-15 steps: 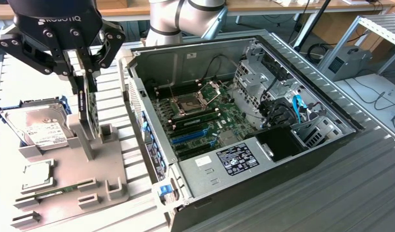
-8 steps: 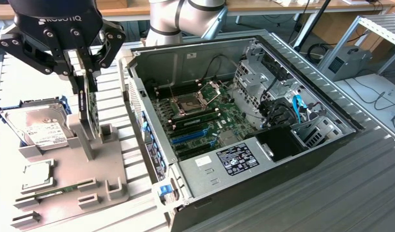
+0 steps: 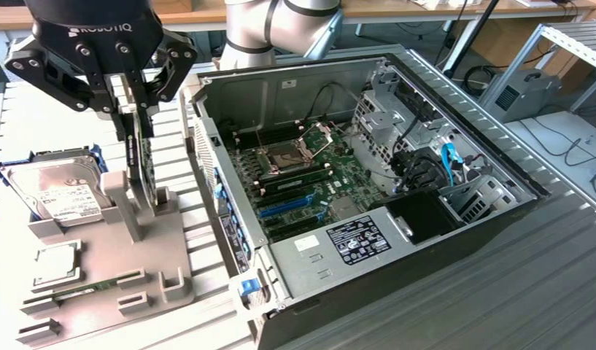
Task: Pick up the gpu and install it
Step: 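Pick up the gpu and move the gpu toward the slot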
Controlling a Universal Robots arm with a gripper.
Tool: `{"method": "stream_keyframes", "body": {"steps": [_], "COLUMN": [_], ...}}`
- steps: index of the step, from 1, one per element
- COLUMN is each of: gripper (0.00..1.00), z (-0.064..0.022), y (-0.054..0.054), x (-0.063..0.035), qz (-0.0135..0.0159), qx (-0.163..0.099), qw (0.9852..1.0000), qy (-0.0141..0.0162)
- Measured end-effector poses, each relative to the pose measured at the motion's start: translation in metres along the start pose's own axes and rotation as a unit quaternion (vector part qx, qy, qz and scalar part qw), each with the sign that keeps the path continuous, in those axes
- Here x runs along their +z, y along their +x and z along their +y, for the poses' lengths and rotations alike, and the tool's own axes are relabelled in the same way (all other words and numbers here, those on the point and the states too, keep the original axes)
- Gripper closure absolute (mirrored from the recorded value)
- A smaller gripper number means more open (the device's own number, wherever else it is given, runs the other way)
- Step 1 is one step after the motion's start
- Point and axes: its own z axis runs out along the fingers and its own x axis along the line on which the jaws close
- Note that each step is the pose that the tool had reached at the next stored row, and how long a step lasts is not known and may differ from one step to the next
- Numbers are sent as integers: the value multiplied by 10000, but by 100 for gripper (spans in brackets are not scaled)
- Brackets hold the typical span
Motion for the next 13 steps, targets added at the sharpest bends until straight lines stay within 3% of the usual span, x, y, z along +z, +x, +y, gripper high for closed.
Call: {"method": "stream_keyframes", "body": {"steps": [13], "gripper": [74], "z": [6], "y": [-78], "x": [2], "qz": [0], "qx": [0], "qw": [10000], "qy": [0]}}
